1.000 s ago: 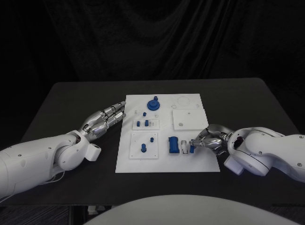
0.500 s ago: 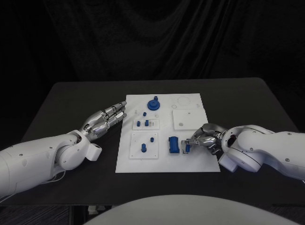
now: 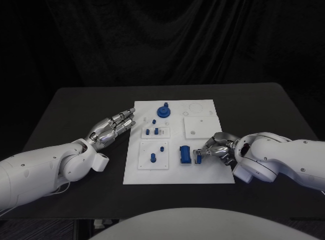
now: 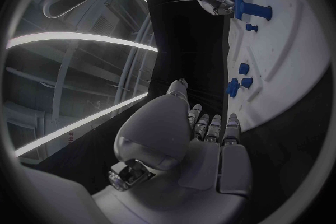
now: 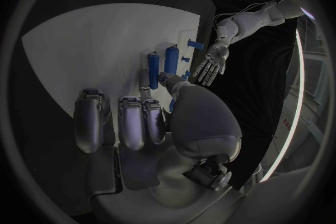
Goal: Assemble the parts on the task board
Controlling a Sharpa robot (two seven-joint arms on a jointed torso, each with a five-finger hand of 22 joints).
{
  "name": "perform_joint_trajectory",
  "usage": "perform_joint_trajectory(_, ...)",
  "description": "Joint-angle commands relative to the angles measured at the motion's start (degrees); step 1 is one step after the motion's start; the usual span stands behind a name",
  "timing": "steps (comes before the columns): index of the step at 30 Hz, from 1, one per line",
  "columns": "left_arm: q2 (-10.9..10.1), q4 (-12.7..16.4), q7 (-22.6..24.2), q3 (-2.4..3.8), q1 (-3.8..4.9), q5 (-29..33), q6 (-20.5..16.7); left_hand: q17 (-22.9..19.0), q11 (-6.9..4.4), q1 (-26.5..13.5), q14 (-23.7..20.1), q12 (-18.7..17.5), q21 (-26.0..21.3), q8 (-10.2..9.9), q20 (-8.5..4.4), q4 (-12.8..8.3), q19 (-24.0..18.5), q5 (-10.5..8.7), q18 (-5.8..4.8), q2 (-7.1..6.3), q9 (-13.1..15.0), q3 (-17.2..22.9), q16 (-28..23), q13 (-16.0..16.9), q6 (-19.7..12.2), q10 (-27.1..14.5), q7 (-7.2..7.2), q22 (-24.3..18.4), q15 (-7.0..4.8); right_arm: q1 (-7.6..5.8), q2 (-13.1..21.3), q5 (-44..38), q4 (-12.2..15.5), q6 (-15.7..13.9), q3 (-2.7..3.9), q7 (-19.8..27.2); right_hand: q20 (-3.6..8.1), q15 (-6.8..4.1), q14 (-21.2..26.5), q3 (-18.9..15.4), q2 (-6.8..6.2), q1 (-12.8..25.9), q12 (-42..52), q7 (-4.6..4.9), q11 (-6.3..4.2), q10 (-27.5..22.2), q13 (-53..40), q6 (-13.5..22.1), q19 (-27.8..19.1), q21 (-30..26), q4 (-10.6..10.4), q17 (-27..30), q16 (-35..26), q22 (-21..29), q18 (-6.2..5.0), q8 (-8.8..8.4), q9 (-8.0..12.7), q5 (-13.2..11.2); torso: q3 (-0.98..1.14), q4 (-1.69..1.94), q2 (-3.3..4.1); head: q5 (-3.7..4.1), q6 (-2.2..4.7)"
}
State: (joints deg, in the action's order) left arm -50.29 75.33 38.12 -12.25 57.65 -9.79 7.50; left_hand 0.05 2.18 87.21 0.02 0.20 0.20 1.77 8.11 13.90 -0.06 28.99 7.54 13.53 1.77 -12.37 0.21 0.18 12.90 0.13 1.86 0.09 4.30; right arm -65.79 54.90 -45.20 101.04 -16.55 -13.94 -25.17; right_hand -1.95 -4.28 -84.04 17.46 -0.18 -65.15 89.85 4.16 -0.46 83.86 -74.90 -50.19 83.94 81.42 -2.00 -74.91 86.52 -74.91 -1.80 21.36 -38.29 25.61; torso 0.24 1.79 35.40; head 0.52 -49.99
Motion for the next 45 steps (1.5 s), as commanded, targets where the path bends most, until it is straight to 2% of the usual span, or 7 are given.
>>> perform_joint_trajectory(1, 0.10, 0.07, 0.56, 0.05, -0.10, 0.07, 0.73, -0.05, 0.21, 0.30, -0.02, -0.08, -0.20, 0.35, 0.31, -0.14, 0.06, -0.12, 0.28, -0.26, 0.06, 0.35, -0.21, -0.06, -0.13, 0.23, 0.42, -0.09, 0.26, 0.31, -0.13, -1.10, 0.04, 2.49, -0.12, -1.67, -0.36, 0.38, -4.10, -0.27, 0.07, 0.83, 0.15, 0.07, 0.38, 6.14, -15.10, 0.55, 2.46, -0.34, -0.71, -4.99, -0.23, -11.90, -0.59, 0.00, 0.15, -1.82, 0.00, -0.05, -0.02, -0.17, -0.01)
perform_joint_trajectory(7, 0.10, 0.07, 0.48, 0.05, -0.10, 0.07, 0.80, -0.05, 0.15, 0.33, -0.02, -0.09, -0.20, 0.35, 0.34, -0.18, 0.06, 0.00, 0.28, -0.21, 0.05, 0.40, -0.21, -0.07, -0.16, 0.21, 0.50, -0.09, 0.31, 0.37, -0.37, -1.17, -0.11, 2.78, -0.12, -1.78, -0.48, 0.52, -4.08, -1.47, 0.01, 2.25, 0.15, 0.27, 0.56, 6.14, -15.10, 0.81, 2.36, -0.64, -1.99, -4.87, -0.27, -11.80, -0.65, -0.24, 0.44, -7.05, -0.02, -0.01, -0.03, -0.30, -0.01)
perform_joint_trajectory(10, 0.10, 0.06, 0.44, 0.05, -0.11, 0.07, 0.85, -0.05, 0.15, 0.33, -0.02, -0.09, -0.20, 0.35, 0.34, -0.18, 0.06, 0.00, 0.28, -0.21, 0.05, 0.40, -0.21, -0.07, -0.16, 0.21, 0.50, -0.09, 0.31, 0.39, -0.44, -1.18, -0.15, 2.83, -0.12, -1.73, -0.65, 0.73, -4.05, -3.16, -0.30, 4.01, 0.15, 0.53, 0.81, 6.14, -15.10, 1.05, 2.25, -0.92, -3.62, -4.71, -0.32, -11.72, -0.71, -0.38, 0.61, -12.10, -0.01, 0.01, -0.01, -0.31, -0.01)
perform_joint_trajectory(13, 0.11, 0.04, 0.39, 0.05, -0.11, 0.07, 0.90, -0.05, 0.10, 0.35, -0.02, -0.09, -0.20, 0.34, 0.38, -0.22, 0.06, 0.10, 0.27, -0.18, 0.05, 0.44, -0.21, -0.07, -0.18, 0.20, 0.53, -0.09, 0.39, 0.41, -0.47, -1.19, -0.18, 2.85, -0.12, -1.63, -0.74, 0.83, -4.04, -4.39, -0.61, 5.07, 0.15, 0.68, 0.93, 6.14, -15.10, 1.23, 2.24, -0.97, -4.54, -4.66, -0.34, -11.71, -0.72, -0.43, 0.65, -13.09, 0.00, 0.02, 0.01, -0.31, -0.01)
perform_joint_trajectory(21, 0.12, -0.06, 0.27, 0.05, -0.13, 0.07, 0.99, -0.05, 0.10, 0.35, -0.02, -0.09, -0.20, 0.34, 0.38, -0.22, 0.06, 0.10, 0.27, -0.18, 0.05, 0.44, -0.21, -0.07, -0.18, 0.20, 0.53, -0.09, 0.39, 0.43, -0.48, -1.19, -0.22, 2.51, -0.12, -0.95, -0.82, 0.82, -4.05, -8.19, -0.43, 6.95, 0.15, 0.57, 0.88, 6.14, -15.10, 1.48, 2.18, -1.21, -7.12, -4.69, -0.30, -11.65, -0.78, 0.25, 0.39, -19.48, 0.00, 0.01, 0.01, -0.35, -0.01)
perform_joint_trajectory(41, 0.19, -0.17, -0.17, 0.05, -0.18, 0.07, 1.31, -0.05, -0.10, 0.34, -0.02, -0.10, -0.20, 0.39, 0.48, -0.27, 0.06, 0.01, 0.19, -0.12, 0.08, 0.49, -0.21, -0.07, 0.00, 0.18, 0.77, -0.09, 0.58, 0.44, -0.64, -1.19, -0.43, 1.56, -0.11, 0.89, -0.55, 0.56, -4.03, -10.94, 0.99, 7.47, 0.15, 0.24, 0.59, 6.14, -15.10, 3.01, 1.93, -1.84, -9.45, -4.66, -0.30, -11.46, -0.92, 3.61, -1.42, -19.35, 0.01, -0.08, -0.02, -0.61, -0.01)
perform_joint_trajectory(45, 0.20, -0.19, -0.25, 0.05, -0.19, 0.07, 1.38, -0.05, -0.13, 0.32, -0.02, -0.10, -0.20, 0.41, 0.52, -0.29, 0.06, -0.07, 0.16, -0.10, 0.09, 0.50, -0.21, -0.08, 0.07, 0.17, 0.90, -0.09, 0.65, 0.44, -0.68, -1.19, -0.46, 1.27, -0.11, 1.06, -0.45, 0.39, -4.02, -11.83, 1.34, 7.46, 0.15, -0.02, 0.35, 6.14, -15.10, 3.22, 1.90, -1.92, -10.18, -4.63, -0.31, -11.45, -0.94, 5.93, -2.80, -19.00, -0.02, -0.01, -0.05, -0.62, -0.01)
